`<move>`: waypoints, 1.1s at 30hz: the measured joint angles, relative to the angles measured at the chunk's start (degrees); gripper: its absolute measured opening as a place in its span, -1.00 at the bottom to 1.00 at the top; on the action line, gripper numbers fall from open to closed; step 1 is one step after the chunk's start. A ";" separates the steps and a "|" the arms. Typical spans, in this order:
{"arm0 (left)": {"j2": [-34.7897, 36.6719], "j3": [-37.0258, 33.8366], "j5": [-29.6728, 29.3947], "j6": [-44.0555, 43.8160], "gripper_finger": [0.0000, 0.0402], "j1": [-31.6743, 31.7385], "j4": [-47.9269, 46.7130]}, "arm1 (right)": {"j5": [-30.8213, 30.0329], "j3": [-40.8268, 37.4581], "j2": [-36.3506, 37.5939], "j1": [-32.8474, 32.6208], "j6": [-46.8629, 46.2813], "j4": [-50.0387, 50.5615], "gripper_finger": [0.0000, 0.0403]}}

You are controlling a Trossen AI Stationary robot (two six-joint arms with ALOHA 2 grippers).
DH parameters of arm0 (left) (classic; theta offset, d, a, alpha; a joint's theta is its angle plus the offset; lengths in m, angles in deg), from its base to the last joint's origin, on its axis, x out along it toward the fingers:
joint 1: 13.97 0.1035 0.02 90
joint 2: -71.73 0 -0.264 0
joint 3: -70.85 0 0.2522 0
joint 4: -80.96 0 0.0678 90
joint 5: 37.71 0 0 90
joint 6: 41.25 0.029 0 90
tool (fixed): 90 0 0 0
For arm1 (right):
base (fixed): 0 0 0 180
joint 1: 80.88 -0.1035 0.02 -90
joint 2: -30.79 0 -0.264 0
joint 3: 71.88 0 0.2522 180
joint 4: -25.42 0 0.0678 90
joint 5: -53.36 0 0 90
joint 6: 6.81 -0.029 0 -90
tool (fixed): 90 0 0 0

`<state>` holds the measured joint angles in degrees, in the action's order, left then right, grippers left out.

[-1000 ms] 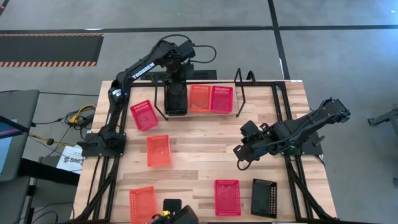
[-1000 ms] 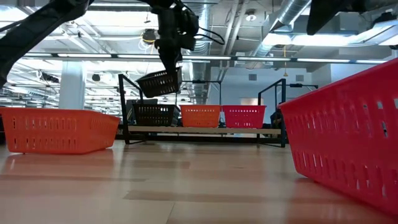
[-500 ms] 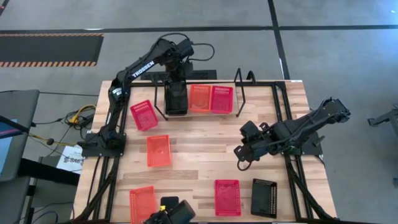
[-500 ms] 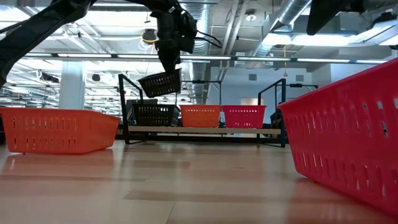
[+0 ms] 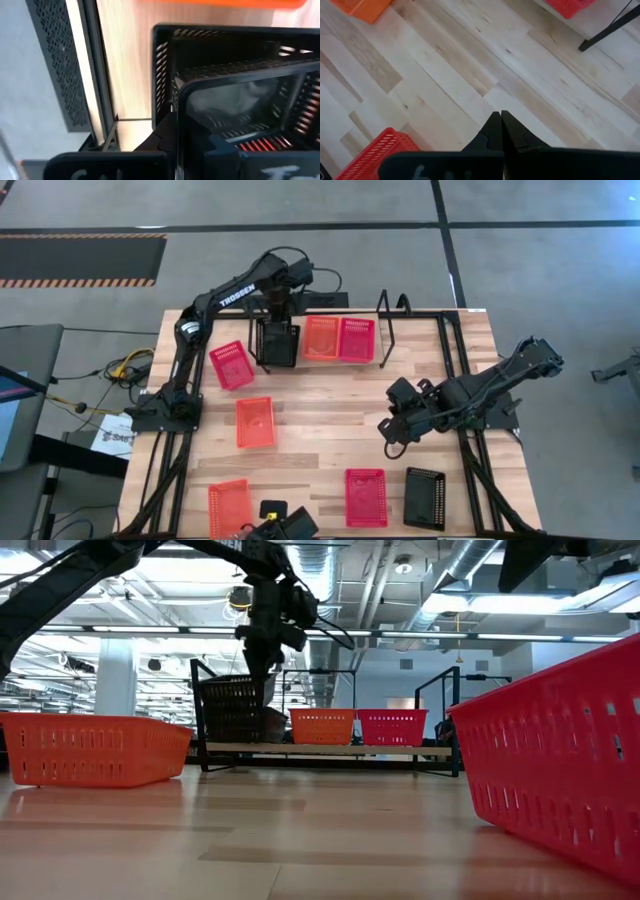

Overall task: Stack baskets on shelf by color
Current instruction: Stack the left black bin on top of the other black bin on the shelf

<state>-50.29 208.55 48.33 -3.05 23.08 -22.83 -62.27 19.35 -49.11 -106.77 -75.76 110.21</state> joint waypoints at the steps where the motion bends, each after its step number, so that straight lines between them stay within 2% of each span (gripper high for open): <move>1: 0.00 -0.24 -0.60 0.33 -1.00 -0.28 0.05 | 0.00 0.00 0.00 0.00 0.00 0.00 -0.99; 12: 0.02 -0.29 -1.21 6.10 -1.00 -2.58 1.54 | 0.00 0.00 0.00 0.04 -0.04 -0.79 -0.99; 20: 0.00 -0.29 2.63 7.69 -1.00 -3.07 4.33 | 0.00 0.00 -0.02 0.04 -0.09 -2.98 -0.99; 29: 0.00 -0.29 3.06 5.84 -1.00 -3.05 5.02 | 0.00 0.00 0.00 0.04 -0.15 -2.98 -0.99; 33: 0.00 -0.29 0.87 2.66 -0.99 -3.07 6.91 | 0.00 0.00 -0.01 0.04 -0.13 -2.98 -0.99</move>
<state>-50.29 208.26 49.20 -0.39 20.01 -15.92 -62.27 19.35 -49.12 -106.73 -75.89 107.23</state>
